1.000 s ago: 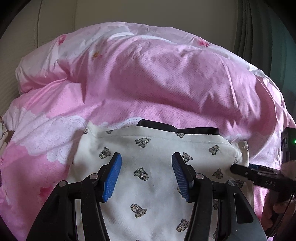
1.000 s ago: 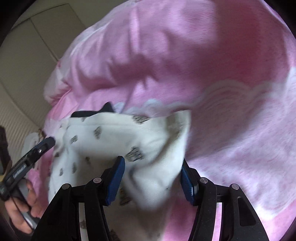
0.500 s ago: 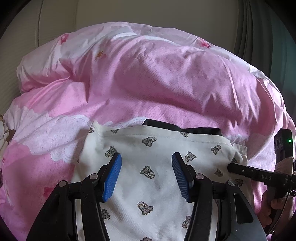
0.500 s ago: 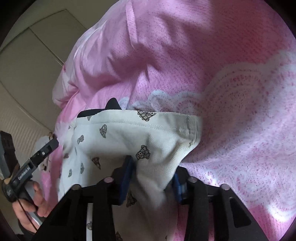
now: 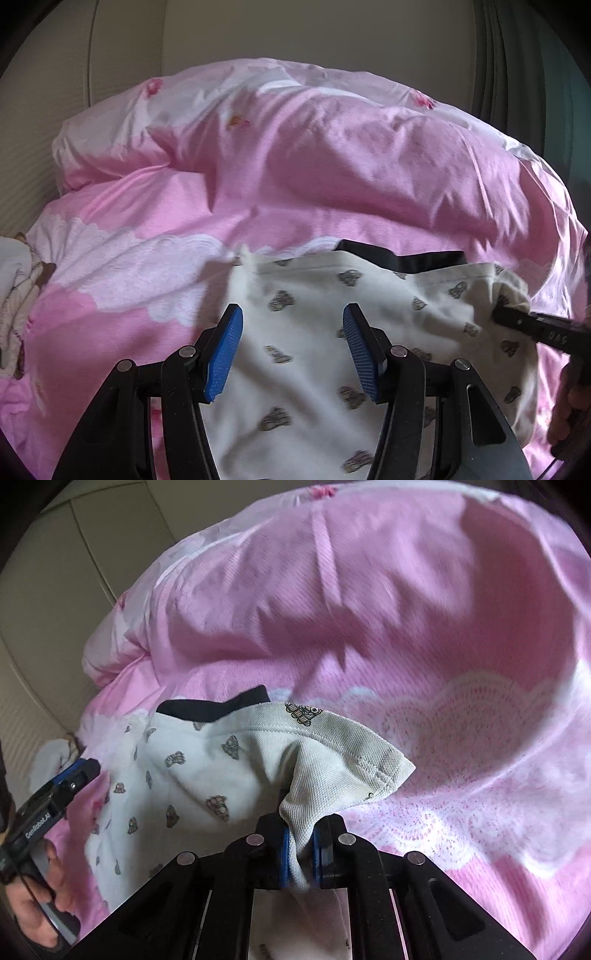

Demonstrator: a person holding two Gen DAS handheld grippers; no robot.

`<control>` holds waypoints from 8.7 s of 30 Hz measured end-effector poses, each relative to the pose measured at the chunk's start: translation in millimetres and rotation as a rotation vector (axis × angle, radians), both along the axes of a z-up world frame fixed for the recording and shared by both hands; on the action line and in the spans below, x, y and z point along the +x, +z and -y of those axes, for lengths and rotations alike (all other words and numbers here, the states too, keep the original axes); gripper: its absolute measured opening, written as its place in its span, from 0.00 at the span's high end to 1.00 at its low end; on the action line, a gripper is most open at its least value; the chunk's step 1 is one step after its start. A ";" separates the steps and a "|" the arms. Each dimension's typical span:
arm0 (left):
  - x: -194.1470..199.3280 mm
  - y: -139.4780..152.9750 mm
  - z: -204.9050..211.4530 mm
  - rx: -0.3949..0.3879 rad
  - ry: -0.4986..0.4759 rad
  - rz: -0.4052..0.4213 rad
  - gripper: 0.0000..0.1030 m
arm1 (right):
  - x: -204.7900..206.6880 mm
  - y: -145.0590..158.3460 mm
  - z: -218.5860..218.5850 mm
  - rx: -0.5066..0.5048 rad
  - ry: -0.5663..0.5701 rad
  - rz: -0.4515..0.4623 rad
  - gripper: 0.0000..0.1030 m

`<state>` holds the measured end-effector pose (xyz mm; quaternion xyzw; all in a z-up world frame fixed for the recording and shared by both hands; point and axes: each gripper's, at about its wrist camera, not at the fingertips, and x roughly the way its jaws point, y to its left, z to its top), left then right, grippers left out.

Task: Fold small clothes
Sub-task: 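Grasp the shirt's side edge with the right gripper and fold it inward, then open the right gripper and move the left gripper to the other side edge, then grasp the other side edge with the left gripper and lift it, then fold the held edge with the left gripper over the shirt and press down, then open the left gripper and release the folded shirt, then grasp the end of the folded white shirt with the right gripper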

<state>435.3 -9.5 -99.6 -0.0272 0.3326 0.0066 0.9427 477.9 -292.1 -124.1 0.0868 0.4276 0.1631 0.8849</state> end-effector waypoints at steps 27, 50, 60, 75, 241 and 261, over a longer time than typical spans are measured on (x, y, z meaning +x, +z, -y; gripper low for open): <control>-38.9 -6.8 -170.0 -0.118 0.108 0.057 0.46 | 12.9 1.0 -266.7 -0.315 -0.009 -0.083 0.89; -13.8 -16.8 -96.0 -0.313 -0.211 -0.023 0.47 | -132.2 46.5 -146.5 -0.168 -0.103 0.146 0.51; 26.7 -8.4 -51.7 -0.193 -0.324 -0.109 0.48 | -147.6 15.2 -129.2 -0.090 -0.119 0.120 0.51; 56.6 -24.8 -46.0 -0.149 -0.298 -0.198 0.91 | -145.3 10.1 -109.3 -0.039 -0.155 0.107 0.51; -72.5 -56.8 -82.0 -0.141 -0.252 -0.230 0.69 | -169.5 2.3 -134.0 -0.067 0.026 0.298 0.61; -71.1 -70.2 -98.8 -0.209 -0.219 -0.250 0.76 | -148.9 -24.0 -139.2 -0.160 0.049 0.117 0.92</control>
